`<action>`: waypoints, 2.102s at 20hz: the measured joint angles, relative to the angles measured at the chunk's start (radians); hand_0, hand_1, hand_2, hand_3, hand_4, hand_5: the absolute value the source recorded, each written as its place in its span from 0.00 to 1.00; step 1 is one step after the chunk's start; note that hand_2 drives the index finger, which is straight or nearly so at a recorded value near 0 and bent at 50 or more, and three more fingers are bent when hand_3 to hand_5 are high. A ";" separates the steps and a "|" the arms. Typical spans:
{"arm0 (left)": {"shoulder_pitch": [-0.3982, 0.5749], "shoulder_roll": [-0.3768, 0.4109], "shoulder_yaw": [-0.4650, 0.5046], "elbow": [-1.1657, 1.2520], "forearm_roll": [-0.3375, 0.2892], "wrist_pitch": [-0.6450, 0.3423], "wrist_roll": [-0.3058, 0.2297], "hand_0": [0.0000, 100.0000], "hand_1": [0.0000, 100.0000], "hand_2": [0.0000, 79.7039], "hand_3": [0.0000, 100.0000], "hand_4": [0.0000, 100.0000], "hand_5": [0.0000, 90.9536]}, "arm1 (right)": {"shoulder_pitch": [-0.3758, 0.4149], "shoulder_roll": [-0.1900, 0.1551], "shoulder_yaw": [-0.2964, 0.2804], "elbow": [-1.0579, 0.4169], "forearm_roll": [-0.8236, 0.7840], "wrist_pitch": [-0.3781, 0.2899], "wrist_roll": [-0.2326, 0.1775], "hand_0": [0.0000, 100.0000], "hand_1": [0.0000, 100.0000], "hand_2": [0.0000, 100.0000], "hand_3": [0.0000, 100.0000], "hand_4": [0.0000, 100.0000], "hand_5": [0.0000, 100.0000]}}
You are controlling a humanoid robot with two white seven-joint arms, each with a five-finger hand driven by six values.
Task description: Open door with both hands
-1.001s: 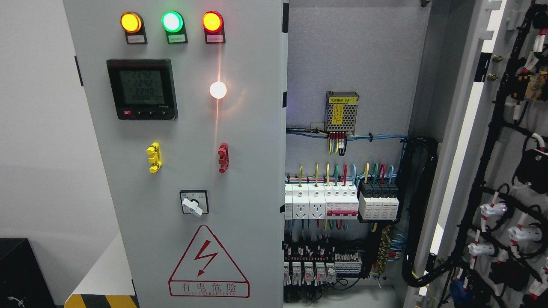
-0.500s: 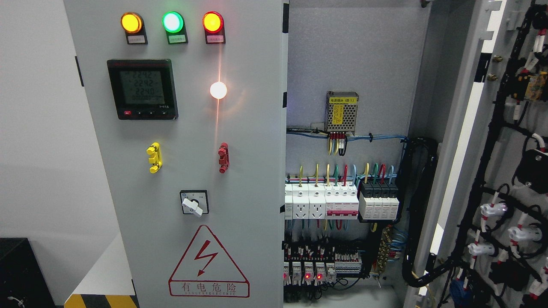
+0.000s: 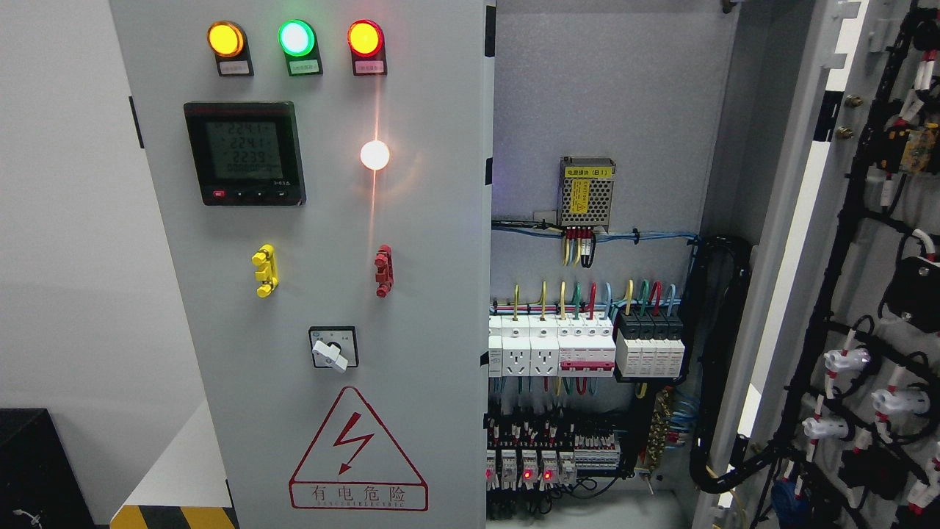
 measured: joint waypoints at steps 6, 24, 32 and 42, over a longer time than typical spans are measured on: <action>0.000 -0.001 0.000 -0.001 0.000 0.000 0.000 0.00 0.00 0.00 0.00 0.00 0.00 | 0.013 -0.049 0.036 -0.185 -0.003 -0.056 0.000 0.00 0.00 0.00 0.00 0.00 0.00; 0.000 -0.003 0.000 -0.002 0.000 0.000 0.000 0.00 0.00 0.00 0.00 0.00 0.00 | -0.281 -0.078 0.092 -0.440 -0.004 0.068 0.000 0.00 0.00 0.00 0.00 0.00 0.00; 0.000 -0.003 0.000 -0.002 0.000 0.000 0.000 0.00 0.00 0.00 0.00 0.00 0.00 | -0.481 -0.049 0.083 -0.452 -0.004 0.104 -0.012 0.00 0.00 0.00 0.00 0.00 0.00; 0.000 -0.003 0.000 -0.002 0.000 0.000 0.000 0.00 0.00 0.00 0.00 0.00 0.00 | -0.678 0.008 0.074 -0.435 -0.004 0.329 -0.014 0.00 0.00 0.00 0.00 0.00 0.00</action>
